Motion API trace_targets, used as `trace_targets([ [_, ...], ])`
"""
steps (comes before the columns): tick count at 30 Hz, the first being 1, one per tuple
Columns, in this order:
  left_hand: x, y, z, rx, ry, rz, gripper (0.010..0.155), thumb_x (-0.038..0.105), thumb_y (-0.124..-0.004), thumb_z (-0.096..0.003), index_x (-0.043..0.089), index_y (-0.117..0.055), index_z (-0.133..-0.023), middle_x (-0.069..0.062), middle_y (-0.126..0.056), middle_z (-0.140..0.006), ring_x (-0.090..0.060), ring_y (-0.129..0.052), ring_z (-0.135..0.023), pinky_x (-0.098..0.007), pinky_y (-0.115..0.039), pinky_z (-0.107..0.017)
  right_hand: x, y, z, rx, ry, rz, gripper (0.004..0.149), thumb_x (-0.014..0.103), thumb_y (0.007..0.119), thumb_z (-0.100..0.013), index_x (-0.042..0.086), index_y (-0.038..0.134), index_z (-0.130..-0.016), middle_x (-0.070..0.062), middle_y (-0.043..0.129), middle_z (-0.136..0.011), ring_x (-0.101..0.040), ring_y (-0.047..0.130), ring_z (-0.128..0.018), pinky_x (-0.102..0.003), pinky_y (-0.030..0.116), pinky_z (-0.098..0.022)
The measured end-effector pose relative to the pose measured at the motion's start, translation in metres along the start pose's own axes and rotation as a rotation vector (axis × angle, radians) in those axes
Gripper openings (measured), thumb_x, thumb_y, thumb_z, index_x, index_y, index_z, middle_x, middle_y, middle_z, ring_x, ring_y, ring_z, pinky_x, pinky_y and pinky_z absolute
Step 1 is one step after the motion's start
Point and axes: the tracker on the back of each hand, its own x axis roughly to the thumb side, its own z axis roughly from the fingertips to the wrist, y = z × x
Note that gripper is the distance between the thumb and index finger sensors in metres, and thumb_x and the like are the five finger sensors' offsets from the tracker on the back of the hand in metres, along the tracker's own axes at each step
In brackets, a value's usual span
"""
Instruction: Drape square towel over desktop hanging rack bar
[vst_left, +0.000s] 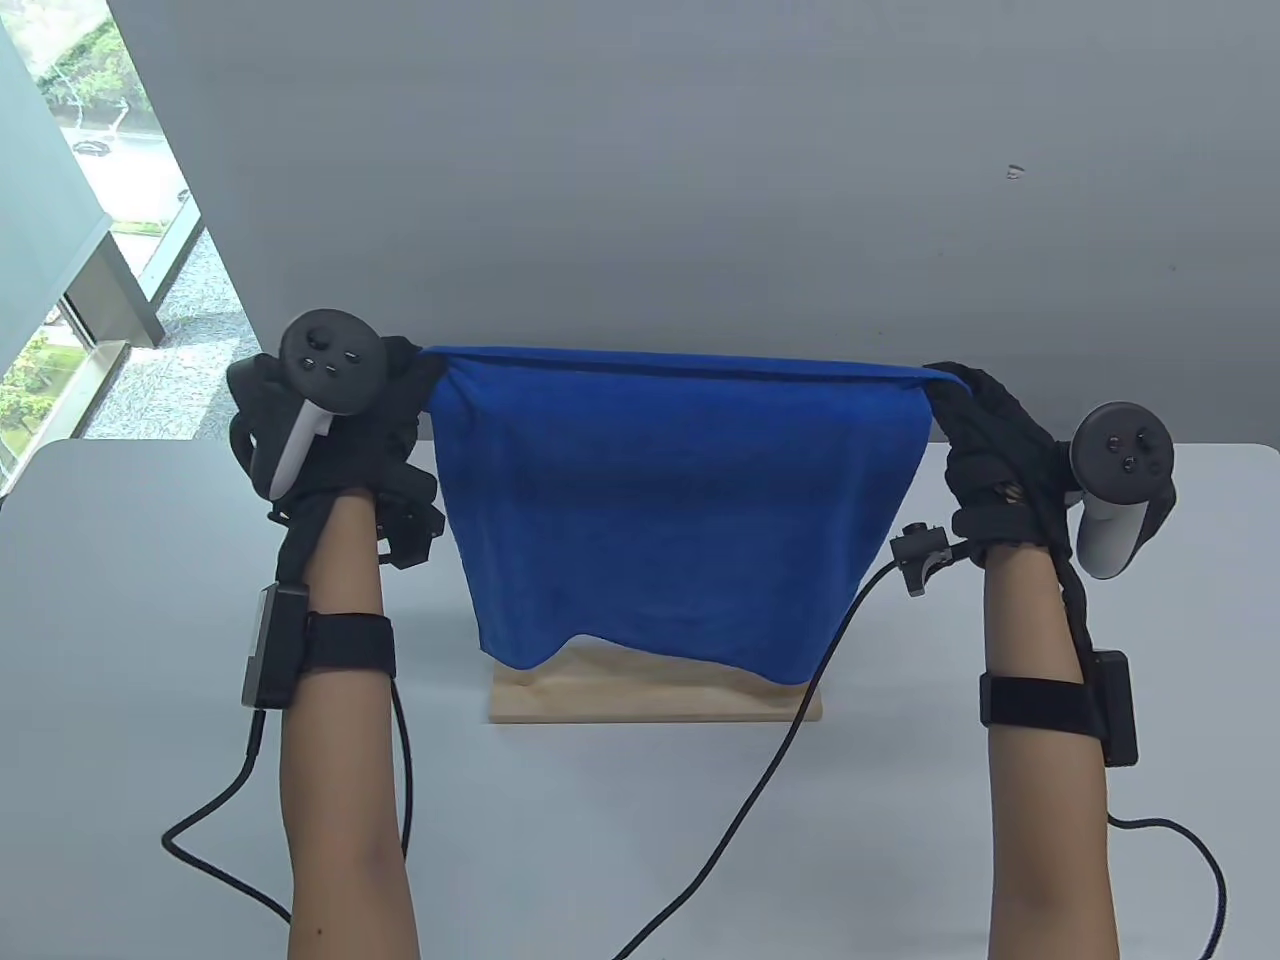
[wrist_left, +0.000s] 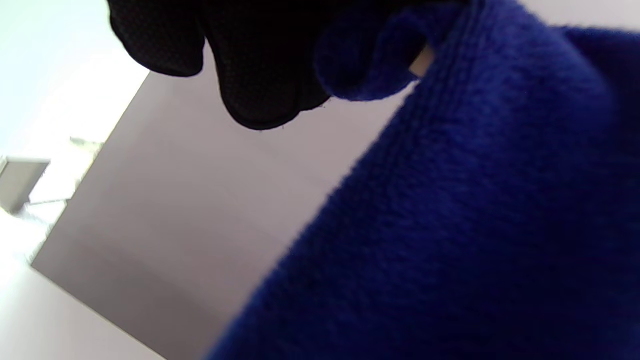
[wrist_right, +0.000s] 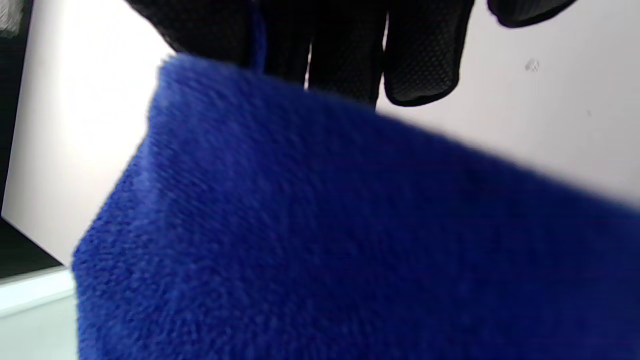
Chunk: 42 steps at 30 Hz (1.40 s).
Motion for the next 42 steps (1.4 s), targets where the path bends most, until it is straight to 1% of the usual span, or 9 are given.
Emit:
trace_targets([
  [4,-0.035,-0.018,-0.002,-0.127,0.065,0.418,0.037,0.049,-0.072,-0.0495,0.023,-0.092,-0.067,-0.004,-0.09,-0.087,-0.021,-0.102,-0.069,-0.05,-0.078,-0.06,-0.023,0.008,0.002,0.081,0.084,0.024,0.033,0.028,0.07,-0.059,0.003,0.082,-0.077,-0.021,0.078,-0.088,-0.054,0.072,-0.086,-0.073,0.046,-0.06],
  [8,-0.066,-0.051,0.003,-0.196,0.122,0.579,0.038,0.049,-0.069,-0.0512,0.022,-0.093,-0.065,-0.004,-0.09,-0.086,-0.019,-0.102,-0.069,-0.049,-0.078,-0.06,-0.05,0.012,0.013,0.097,0.126,0.006,0.033,0.029,0.069,-0.06,0.004,0.082,-0.077,-0.02,0.078,-0.088,-0.054,0.073,-0.086,-0.073,0.047,-0.06],
  [13,-0.094,-0.085,0.014,-0.268,0.138,0.895,0.039,0.046,-0.07,-0.0521,0.018,-0.094,-0.064,-0.006,-0.089,-0.087,-0.021,-0.101,-0.069,-0.051,-0.076,-0.061,-0.078,0.009,0.03,0.143,0.156,0.034,0.033,0.029,0.069,-0.06,0.004,0.082,-0.077,-0.021,0.078,-0.088,-0.054,0.072,-0.086,-0.073,0.047,-0.059],
  [19,-0.116,-0.111,0.029,-0.32,0.162,0.714,0.039,0.048,-0.068,-0.0519,0.02,-0.092,-0.065,-0.005,-0.087,-0.089,-0.02,-0.1,-0.072,-0.051,-0.075,-0.062,-0.103,0.006,0.047,0.157,0.208,0.027,0.033,0.029,0.068,-0.06,0.004,0.081,-0.078,-0.021,0.078,-0.088,-0.054,0.072,-0.085,-0.073,0.047,-0.059],
  [24,-0.138,-0.142,0.047,-0.344,0.157,0.859,0.039,0.047,-0.068,-0.0519,0.019,-0.092,-0.066,-0.008,-0.085,-0.09,-0.024,-0.098,-0.073,-0.054,-0.072,-0.063,-0.124,0.002,0.06,0.187,0.245,0.027,0.033,0.029,0.068,-0.06,0.005,0.081,-0.079,-0.022,0.077,-0.089,-0.054,0.072,-0.085,-0.073,0.047,-0.059],
  [38,-0.154,-0.155,0.071,-0.327,0.233,0.911,0.04,0.048,-0.066,-0.0526,0.021,-0.091,-0.068,-0.009,-0.084,-0.091,-0.024,-0.097,-0.075,-0.055,-0.07,-0.064,-0.146,0.016,0.079,0.233,0.307,-0.034,0.034,0.03,0.066,-0.061,0.007,0.079,-0.083,-0.024,0.075,-0.09,-0.056,0.072,-0.085,-0.072,0.048,-0.058],
  [39,-0.154,-0.157,0.074,-0.333,0.233,0.933,0.041,0.048,-0.064,-0.0534,0.021,-0.088,-0.073,-0.01,-0.081,-0.093,-0.026,-0.095,-0.077,-0.055,-0.069,-0.064,-0.146,0.015,0.081,0.234,0.305,-0.036,0.037,0.031,0.064,-0.061,0.006,0.077,-0.086,-0.025,0.074,-0.091,-0.056,0.071,-0.085,-0.072,0.048,-0.058],
  [40,-0.155,-0.158,0.078,-0.322,0.242,0.95,0.046,0.048,-0.06,-0.0547,0.019,-0.081,-0.083,-0.013,-0.075,-0.098,-0.029,-0.091,-0.082,-0.057,-0.066,-0.066,-0.146,0.014,0.085,0.221,0.302,-0.036,0.043,0.032,0.06,-0.062,0.004,0.072,-0.092,-0.026,0.073,-0.093,-0.056,0.071,-0.085,-0.072,0.048,-0.058],
  [42,-0.159,-0.16,0.087,-0.298,0.27,0.963,0.058,0.052,-0.056,-0.0548,0.013,-0.073,-0.094,-0.022,-0.067,-0.102,-0.035,-0.085,-0.086,-0.06,-0.062,-0.066,-0.147,0.011,0.093,0.185,0.303,-0.032,0.049,0.036,0.059,-0.063,-0.001,0.068,-0.095,-0.028,0.072,-0.093,-0.057,0.071,-0.084,-0.072,0.048,-0.057],
])
